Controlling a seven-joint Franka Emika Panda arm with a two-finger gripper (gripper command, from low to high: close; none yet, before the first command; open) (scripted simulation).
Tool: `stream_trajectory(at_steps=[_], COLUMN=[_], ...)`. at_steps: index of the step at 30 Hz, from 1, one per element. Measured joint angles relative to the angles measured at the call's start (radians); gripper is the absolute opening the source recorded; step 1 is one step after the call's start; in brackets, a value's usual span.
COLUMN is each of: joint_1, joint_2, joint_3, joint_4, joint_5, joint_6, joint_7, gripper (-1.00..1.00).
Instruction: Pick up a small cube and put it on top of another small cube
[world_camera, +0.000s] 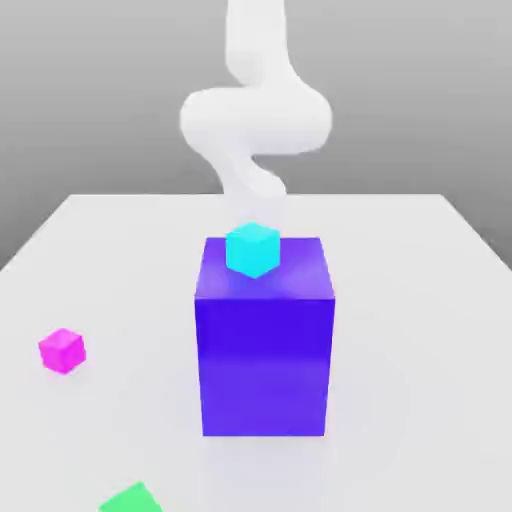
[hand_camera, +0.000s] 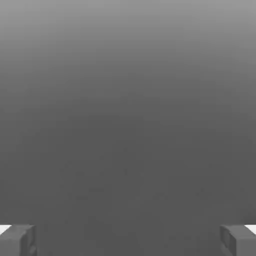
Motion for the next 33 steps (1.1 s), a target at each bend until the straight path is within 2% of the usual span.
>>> stream_trajectory(at_steps=[8, 16, 22, 28, 29, 33], joint_1=[-0.264, -0.481, -0.621, -0.727, -0.746, -0.746], joint_2=[0.287, 0.562, 0.773, 0.990, 1.020, 1.020], joint_3=[-0.047, -0.137, -0.213, -0.086, -0.065, -0.065], joint_4=[-0.158, -0.311, -0.418, -0.391, -0.385, -0.385], joint_5=[-0.015, -0.021, 0.053, 0.183, 0.194, 0.193], joint_6=[0.180, 0.355, 0.488, 0.655, 0.679, 0.681], joint_7=[0.374, 0.729, 0.926, 0.859, 0.850, 0.851], gripper=[0.00, 0.00, 0.00, 0.00, -1.00, -1.00])
